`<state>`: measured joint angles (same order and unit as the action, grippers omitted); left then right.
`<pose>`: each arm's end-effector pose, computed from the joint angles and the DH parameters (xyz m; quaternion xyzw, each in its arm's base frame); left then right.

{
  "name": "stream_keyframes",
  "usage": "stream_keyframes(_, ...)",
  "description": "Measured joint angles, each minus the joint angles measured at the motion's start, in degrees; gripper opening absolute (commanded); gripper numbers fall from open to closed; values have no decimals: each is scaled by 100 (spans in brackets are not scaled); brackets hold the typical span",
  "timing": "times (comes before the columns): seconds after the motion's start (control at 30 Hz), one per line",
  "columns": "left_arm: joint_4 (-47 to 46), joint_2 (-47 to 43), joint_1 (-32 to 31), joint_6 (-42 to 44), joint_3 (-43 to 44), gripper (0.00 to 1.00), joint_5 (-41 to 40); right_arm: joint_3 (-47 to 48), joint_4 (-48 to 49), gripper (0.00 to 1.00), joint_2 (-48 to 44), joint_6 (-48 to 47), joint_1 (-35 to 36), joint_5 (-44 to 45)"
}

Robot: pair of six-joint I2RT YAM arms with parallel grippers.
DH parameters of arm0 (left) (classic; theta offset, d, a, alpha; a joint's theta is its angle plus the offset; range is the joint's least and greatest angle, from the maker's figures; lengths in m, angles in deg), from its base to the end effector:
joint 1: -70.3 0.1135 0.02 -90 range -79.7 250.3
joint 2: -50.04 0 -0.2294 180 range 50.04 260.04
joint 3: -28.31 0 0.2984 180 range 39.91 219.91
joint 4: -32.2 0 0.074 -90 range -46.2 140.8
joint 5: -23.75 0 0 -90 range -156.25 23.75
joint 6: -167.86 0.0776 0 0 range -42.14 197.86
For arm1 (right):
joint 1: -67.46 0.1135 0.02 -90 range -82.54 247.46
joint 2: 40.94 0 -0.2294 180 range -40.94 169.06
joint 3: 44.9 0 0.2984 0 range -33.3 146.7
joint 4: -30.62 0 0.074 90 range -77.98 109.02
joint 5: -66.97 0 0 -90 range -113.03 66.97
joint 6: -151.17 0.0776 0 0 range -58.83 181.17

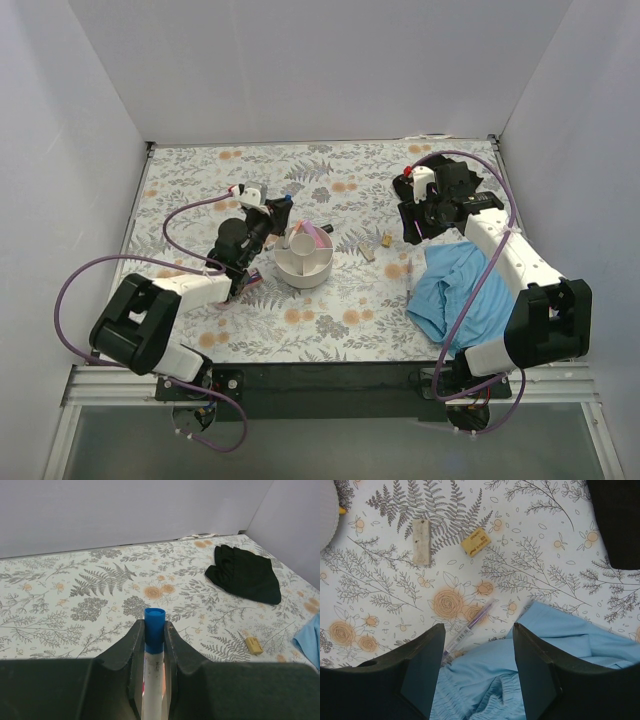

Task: Sort the stationery into containers
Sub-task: Place the pen in the storage box.

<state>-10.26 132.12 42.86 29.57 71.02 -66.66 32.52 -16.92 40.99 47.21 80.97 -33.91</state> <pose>0.3290 -0.1702 0.1596 -0.1270 0.6760 -0.4436 0.5746 0.3638 0.1025 0.1987 -0.2535 0.9072 0.0884 0.3240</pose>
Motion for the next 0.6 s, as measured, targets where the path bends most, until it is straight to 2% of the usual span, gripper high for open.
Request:
stream_keyframes(0.1, 13, 94, 0, 7, 0, 1, 24, -11, 2, 65, -2, 4, 0, -9)
stream_keyframes(0.13, 31, 111, 0, 9, 0, 8, 57, -13, 4, 65, -2, 4, 0, -15)
stream_keyframes(0.17, 55, 129, 0, 11, 0, 17, 85, -26, 11, 65, -2, 4, 0, -20)
stream_keyframes(0.2, 68, 142, 0, 17, 0, 45, 109, -50, 22, 65, -7, 4, 0, -22)
stream_keyframes(0.33, 238, 175, 2, 103, 33, 74, 275, -149, 17, 65, -7, 7, 0, -37)
stream_keyframes(0.4, 501, 157, 2, 155, 164, 77, 393, -155, 20, 66, -9, 11, 0, -48)
stream_keyframes(0.53, 1530, -203, 4, 337, 708, 98, 629, -155, 50, 66, -7, 28, 0, -116)
stream_keyframes(0.6, 2264, -551, 66, 599, 1204, 97, 785, -151, 52, 66, -7, 28, 0, -131)
